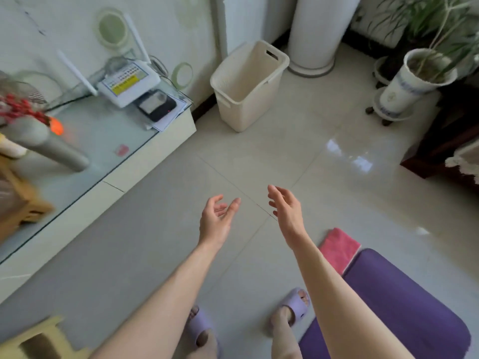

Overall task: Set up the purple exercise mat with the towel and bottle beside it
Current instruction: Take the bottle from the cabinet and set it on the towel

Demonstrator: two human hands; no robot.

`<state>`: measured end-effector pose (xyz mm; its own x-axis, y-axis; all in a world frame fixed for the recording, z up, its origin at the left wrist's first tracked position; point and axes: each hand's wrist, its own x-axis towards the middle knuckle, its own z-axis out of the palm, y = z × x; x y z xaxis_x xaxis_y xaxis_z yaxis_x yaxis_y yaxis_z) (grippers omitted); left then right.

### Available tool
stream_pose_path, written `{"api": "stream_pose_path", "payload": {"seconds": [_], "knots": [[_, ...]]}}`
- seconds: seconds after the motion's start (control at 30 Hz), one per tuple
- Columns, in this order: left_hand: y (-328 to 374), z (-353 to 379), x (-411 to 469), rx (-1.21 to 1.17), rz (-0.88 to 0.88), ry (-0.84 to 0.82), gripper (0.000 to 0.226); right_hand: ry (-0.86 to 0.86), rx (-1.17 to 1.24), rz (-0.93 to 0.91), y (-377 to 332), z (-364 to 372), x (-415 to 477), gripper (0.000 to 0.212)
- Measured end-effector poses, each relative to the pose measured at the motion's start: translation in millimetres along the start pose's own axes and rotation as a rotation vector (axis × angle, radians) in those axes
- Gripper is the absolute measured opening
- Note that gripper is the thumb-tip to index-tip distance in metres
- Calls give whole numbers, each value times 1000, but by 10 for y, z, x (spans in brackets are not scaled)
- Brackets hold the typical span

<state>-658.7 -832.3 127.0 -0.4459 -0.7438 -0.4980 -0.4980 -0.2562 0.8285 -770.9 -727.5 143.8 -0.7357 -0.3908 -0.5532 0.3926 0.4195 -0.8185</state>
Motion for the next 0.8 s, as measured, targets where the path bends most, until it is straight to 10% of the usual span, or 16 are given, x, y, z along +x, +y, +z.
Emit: {"api": "stream_pose_path", "payload": {"seconds": [0.37, 0.8], "knots": [[-90, -2516, 199, -194, -22, 293, 50, -231, -163, -110, -585, 2453, -501, 78], [-22, -3579, 1072, -390, -80, 514, 49, -471, -299, -175, -1101, 4169, -75, 88]]}}
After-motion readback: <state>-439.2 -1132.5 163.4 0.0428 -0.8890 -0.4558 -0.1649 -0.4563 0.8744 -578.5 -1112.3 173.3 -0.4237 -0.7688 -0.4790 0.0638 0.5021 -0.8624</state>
